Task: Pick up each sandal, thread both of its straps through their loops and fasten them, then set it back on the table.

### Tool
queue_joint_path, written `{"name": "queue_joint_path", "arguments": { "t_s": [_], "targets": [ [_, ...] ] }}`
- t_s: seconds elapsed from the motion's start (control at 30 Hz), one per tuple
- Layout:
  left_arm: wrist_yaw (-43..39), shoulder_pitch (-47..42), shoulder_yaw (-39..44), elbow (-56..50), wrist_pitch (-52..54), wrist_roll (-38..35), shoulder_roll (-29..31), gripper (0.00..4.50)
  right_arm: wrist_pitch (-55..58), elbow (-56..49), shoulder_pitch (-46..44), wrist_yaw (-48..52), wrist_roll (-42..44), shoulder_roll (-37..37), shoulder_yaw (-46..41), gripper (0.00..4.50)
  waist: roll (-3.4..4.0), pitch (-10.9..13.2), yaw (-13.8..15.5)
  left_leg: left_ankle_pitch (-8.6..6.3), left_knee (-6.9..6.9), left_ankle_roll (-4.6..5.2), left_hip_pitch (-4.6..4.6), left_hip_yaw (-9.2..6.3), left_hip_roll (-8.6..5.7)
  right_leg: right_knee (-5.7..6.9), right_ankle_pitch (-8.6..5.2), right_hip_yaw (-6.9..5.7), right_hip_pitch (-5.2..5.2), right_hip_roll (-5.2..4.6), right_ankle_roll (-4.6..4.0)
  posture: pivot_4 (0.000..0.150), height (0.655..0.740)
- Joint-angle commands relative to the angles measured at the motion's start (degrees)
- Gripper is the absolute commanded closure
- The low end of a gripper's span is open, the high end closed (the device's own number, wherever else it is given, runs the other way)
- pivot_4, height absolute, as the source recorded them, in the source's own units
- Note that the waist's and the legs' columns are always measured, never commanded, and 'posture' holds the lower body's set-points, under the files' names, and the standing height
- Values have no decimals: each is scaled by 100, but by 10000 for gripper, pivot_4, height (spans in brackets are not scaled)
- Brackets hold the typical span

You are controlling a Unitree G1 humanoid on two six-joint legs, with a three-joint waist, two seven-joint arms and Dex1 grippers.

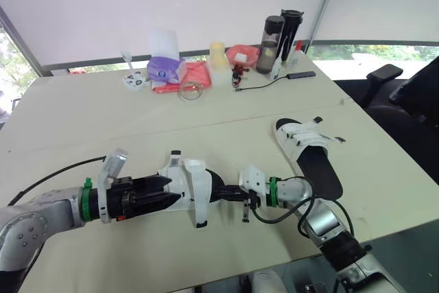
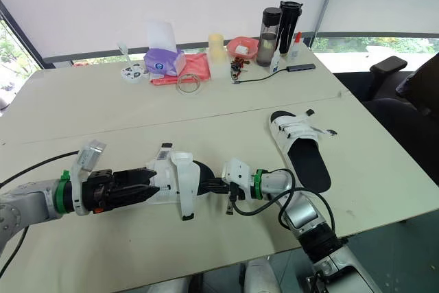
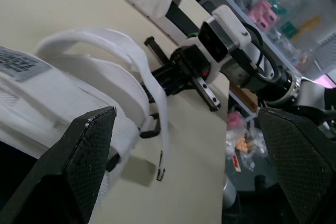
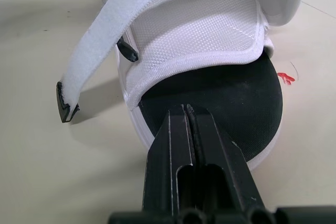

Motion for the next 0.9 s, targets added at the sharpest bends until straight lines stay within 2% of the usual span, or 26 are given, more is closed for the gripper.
{"name": "queue_joint_path", "arguments": {
  "t_s": [0.03,0.23,0.47,0.9],
  "targets": [
    [-203,61,-175,-301,-40,175,-17,466,335,691,294,-131,-440,-88,229,45000,0,0,2,0,1,0,4,4,-1,0,1,1,-1,-5,-1,1500,7400],
    [-463,20,-544,-409,-231,621,-92,466,346,672,288,-144,-447,-87,223,45000,-5,-3,38,0,-3,0,14,8,0,4,23,1,-30,-2,-34,1500,7400],
    [-508,-165,-892,-321,-362,1088,-299,466,396,594,340,-186,-441,-83,215,45000,-5,-3,38,0,-2,0,13,8,1,4,24,1,-29,-1,-34,1500,7400],
    [-707,-249,-1363,-166,-170,1354,-361,466,488,431,457,-337,-420,-57,196,45000,-5,-4,34,0,-3,0,13,8,1,4,24,1,-31,0,-34,1500,7400]
  ]
}}
